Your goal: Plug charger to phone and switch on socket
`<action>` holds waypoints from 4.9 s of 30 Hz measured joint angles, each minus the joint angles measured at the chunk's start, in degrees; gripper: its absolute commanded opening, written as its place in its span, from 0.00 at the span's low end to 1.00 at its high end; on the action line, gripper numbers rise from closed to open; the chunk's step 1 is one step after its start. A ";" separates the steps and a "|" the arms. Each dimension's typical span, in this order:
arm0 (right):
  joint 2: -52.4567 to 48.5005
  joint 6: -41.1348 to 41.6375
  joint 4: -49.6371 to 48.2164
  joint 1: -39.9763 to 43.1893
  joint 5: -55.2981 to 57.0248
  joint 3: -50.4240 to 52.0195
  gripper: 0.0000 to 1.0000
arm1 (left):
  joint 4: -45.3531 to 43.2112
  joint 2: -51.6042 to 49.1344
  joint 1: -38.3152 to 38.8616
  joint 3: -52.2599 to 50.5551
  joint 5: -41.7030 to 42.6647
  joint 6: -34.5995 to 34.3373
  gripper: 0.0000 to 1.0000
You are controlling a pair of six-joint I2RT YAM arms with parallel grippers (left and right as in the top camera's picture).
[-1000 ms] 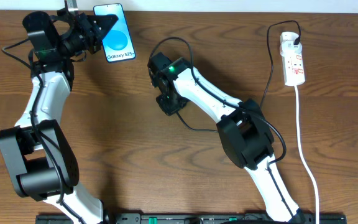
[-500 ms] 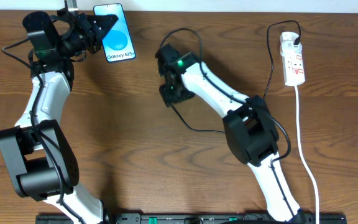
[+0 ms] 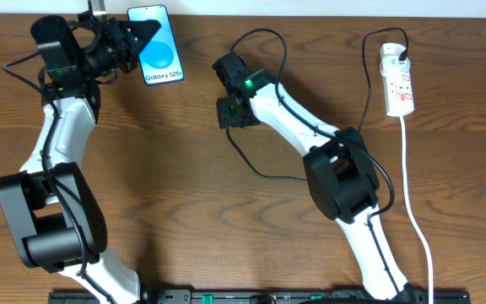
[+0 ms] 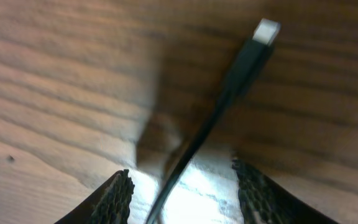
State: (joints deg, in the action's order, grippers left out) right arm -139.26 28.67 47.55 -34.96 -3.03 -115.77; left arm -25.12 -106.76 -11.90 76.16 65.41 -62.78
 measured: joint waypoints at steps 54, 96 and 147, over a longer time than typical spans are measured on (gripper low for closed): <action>13.94 -27.85 21.94 3.98 -44.96 -3.85 0.01 | 0.00 0.00 -0.02 0.00 2.25 0.02 0.07; 2.56 -3.10 0.68 -0.35 5.49 1.40 0.49 | 0.02 0.00 0.00 0.00 3.34 0.24 0.07; -8.90 -0.22 8.55 -0.87 -1.03 -15.93 0.01 | -0.02 0.00 0.00 0.00 3.76 1.14 0.07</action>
State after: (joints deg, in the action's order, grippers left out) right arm -148.16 28.45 56.10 -35.83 -4.05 -131.70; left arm -25.15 -106.76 -11.90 76.16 69.17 -61.65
